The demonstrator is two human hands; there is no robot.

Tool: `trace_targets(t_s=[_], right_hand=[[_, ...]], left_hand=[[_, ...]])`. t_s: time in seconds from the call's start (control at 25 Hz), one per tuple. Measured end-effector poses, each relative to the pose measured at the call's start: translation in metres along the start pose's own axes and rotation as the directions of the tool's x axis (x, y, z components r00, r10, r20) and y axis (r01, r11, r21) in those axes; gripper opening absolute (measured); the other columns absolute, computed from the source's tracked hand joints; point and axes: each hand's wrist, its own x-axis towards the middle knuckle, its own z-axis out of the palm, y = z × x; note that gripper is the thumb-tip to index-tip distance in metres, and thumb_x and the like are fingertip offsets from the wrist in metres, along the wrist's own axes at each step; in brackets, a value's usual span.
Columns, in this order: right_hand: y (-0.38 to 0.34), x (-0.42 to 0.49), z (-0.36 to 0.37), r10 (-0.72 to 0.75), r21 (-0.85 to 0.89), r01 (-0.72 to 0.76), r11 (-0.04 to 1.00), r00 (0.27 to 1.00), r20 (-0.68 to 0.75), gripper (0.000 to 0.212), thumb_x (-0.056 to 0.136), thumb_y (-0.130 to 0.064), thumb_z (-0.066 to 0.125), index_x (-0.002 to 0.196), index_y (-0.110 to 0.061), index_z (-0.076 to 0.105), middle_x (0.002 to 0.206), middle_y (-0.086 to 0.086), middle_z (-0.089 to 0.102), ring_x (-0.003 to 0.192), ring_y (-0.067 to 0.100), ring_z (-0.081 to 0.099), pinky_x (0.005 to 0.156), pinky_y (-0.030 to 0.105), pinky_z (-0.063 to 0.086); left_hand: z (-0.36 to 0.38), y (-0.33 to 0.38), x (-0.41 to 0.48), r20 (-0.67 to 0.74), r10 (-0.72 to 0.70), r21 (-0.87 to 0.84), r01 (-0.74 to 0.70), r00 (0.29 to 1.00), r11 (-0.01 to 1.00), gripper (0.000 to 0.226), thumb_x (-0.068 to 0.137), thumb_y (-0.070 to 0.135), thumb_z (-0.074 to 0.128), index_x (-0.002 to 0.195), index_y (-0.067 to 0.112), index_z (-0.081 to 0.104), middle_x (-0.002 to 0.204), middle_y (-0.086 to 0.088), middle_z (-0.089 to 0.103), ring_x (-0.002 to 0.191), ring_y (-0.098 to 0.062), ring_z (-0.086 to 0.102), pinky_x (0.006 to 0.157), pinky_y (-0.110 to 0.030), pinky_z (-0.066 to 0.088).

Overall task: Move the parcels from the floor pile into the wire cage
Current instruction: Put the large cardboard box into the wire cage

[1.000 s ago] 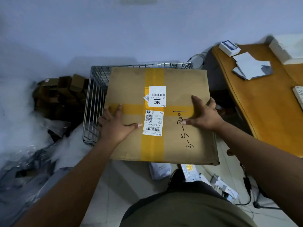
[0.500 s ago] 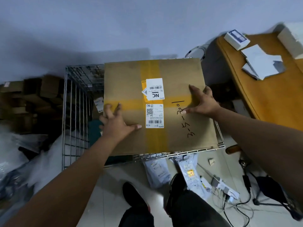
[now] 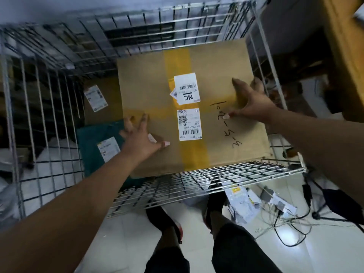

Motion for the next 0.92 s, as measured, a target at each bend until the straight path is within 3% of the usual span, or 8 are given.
trace_targets(t_s=[0.2, 0.32, 0.56, 0.72, 0.92], right_hand=[[0.044, 0.044, 0.040, -0.014, -0.006, 0.014, 1.000, 0.999, 0.041, 0.121, 0.064, -0.050, 0.091, 0.150, -0.065, 0.008, 0.167, 0.004, -0.020, 0.151, 0.050, 0.004, 0.116, 0.063, 0.029], [0.071, 0.065, 0.069, -0.062, -0.020, 0.064, 0.998, 0.995, 0.075, 0.123, 0.062, -0.057, 0.089, 0.151, -0.063, 0.004, 0.167, 0.009, -0.014, 0.151, 0.050, 0.008, 0.117, 0.060, 0.032], [0.107, 0.080, 0.116, -0.068, 0.076, 0.066, 0.995, 0.997, 0.026, 0.126, 0.057, -0.061, 0.090, 0.154, -0.059, 0.009, 0.165, 0.014, -0.012, 0.152, 0.043, 0.010, 0.121, 0.051, 0.029], [0.120, 0.081, 0.129, -0.087, 0.070, 0.087, 0.994, 0.996, -0.004, 0.130, 0.053, -0.069, 0.087, 0.156, -0.056, 0.008, 0.163, 0.017, -0.003, 0.150, 0.043, 0.018, 0.119, 0.056, 0.032], [0.118, 0.063, 0.129, -0.054, 0.116, 0.054, 0.992, 0.999, 0.000, 0.127, 0.057, -0.065, 0.085, 0.157, -0.051, 0.010, 0.165, 0.011, -0.011, 0.155, 0.035, 0.003, 0.125, 0.051, 0.021]], left_hand=[[0.056, -0.005, 0.037, 0.033, -0.037, -0.059, 0.039, 0.999, 0.998, 0.124, 0.068, 0.065, 0.085, 0.162, 0.036, 0.010, 0.160, -0.002, -0.007, 0.146, -0.046, 0.010, 0.120, -0.057, 0.022], [0.092, 0.000, 0.051, 0.077, -0.116, -0.044, 0.120, 0.990, 0.992, 0.125, 0.068, 0.065, 0.085, 0.162, 0.035, 0.008, 0.162, -0.006, -0.010, 0.142, -0.048, 0.014, 0.119, -0.056, 0.030], [0.141, -0.006, 0.069, 0.029, -0.162, 0.051, 0.161, 0.986, 0.986, 0.136, 0.065, 0.070, 0.083, 0.160, 0.043, -0.011, 0.161, -0.012, -0.014, 0.136, -0.053, 0.017, 0.113, -0.062, 0.033], [0.153, -0.010, 0.068, -0.079, -0.173, 0.095, 0.181, 0.982, 0.979, 0.132, 0.063, 0.067, 0.085, 0.159, 0.049, -0.004, 0.158, -0.013, -0.002, 0.127, -0.049, 0.027, 0.097, -0.063, 0.047], [0.142, -0.017, 0.063, -0.075, -0.147, 0.038, 0.151, 0.986, 0.988, 0.127, 0.063, 0.062, 0.088, 0.158, 0.053, 0.004, 0.155, -0.006, 0.002, 0.128, -0.042, 0.026, 0.106, -0.059, 0.040]])
